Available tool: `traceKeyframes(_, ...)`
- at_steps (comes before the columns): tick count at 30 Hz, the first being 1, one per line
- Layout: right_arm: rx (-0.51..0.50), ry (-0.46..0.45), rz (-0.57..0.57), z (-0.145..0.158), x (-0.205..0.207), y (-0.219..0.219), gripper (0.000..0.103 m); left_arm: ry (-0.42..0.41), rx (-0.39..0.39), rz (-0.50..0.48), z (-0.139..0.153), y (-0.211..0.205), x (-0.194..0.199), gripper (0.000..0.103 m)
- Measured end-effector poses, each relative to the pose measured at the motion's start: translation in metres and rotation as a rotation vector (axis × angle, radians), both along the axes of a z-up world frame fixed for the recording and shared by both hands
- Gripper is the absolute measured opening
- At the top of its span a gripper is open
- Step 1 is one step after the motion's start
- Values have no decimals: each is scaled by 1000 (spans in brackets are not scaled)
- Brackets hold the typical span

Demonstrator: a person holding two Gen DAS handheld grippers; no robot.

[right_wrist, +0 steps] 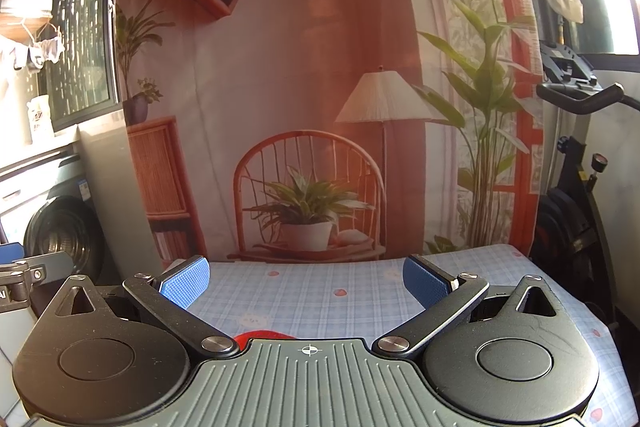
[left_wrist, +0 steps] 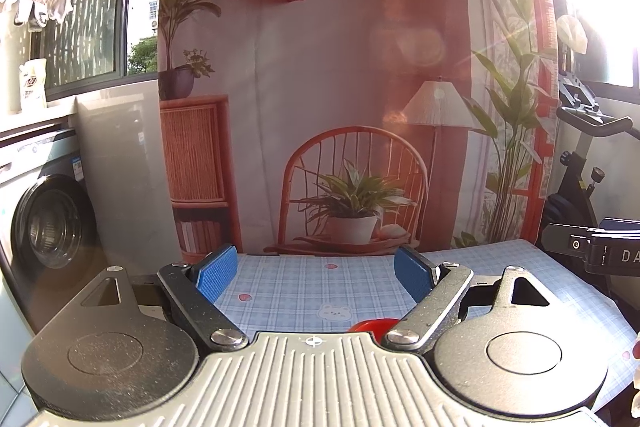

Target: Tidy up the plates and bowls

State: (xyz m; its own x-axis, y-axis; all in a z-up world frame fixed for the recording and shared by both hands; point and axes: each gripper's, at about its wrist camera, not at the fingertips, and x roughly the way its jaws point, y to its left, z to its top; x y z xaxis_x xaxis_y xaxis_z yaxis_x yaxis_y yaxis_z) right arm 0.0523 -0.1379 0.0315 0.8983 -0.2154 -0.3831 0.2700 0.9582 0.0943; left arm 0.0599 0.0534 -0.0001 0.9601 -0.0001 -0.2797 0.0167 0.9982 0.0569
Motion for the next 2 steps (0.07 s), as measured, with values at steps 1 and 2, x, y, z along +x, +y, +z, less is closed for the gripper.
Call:
traceKeyframes(1,0,0,0,0,0,0,103,3,-1,2,0,1,1,87)
traceKeyframes(2,1,0,0,0,0,0,103,5,-2,1,0,1,1,87)
